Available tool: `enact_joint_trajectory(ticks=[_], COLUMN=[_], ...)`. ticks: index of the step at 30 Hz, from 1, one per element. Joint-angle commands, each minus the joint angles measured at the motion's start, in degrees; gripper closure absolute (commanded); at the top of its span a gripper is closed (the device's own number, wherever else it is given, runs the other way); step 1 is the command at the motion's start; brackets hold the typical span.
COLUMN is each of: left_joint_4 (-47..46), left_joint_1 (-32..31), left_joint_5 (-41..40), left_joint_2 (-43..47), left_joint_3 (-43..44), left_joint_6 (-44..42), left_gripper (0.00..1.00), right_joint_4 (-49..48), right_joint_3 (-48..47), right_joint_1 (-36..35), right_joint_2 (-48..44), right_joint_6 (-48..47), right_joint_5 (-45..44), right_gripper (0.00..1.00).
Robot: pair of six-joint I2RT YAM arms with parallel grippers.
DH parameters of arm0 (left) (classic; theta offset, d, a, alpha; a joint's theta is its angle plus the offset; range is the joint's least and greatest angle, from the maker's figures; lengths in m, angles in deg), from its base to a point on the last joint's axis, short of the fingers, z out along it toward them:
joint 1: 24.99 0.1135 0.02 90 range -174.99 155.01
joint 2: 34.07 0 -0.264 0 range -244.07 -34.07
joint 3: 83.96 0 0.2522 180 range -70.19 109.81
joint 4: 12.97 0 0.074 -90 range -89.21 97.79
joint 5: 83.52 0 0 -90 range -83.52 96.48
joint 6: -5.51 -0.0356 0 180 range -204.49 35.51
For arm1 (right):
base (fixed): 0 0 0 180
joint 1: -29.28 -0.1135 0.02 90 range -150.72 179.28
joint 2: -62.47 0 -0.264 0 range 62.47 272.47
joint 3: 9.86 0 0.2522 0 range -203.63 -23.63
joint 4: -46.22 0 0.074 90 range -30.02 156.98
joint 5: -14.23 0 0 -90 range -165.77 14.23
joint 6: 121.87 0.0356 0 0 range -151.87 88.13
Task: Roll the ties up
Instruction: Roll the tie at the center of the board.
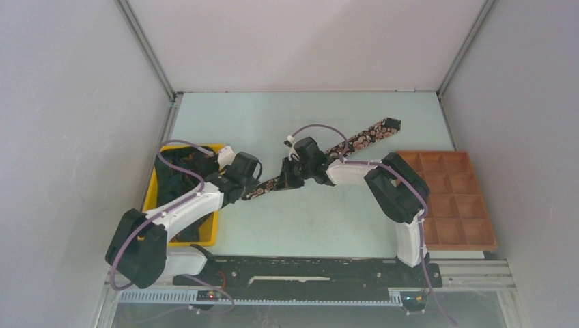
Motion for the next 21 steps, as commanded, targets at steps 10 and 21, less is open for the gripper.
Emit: enact_joint_trajectory(ticks=[10,21], left_joint_4=[-5.6,-13.2], left_joint_1=[-1.6,-1.6], left_joint_5=[2.0,4.7], left_joint_2=[-8.8,-5.9], left_joint_3=[4.4,0.8], left_joint_6=[2.2,0.8], left_gripper=[0.98,0.55], right_joint_4=[-2.2,-4.8], right_joint_3=[2.1,2.8], right_joint_1=[1.8,2.1], right_joint_2=[-2.7,-3.4], right_joint_6=[-0.8,-0.9], right_joint_5=[-1.2,0.3], right_gripper=[1.0,1.0])
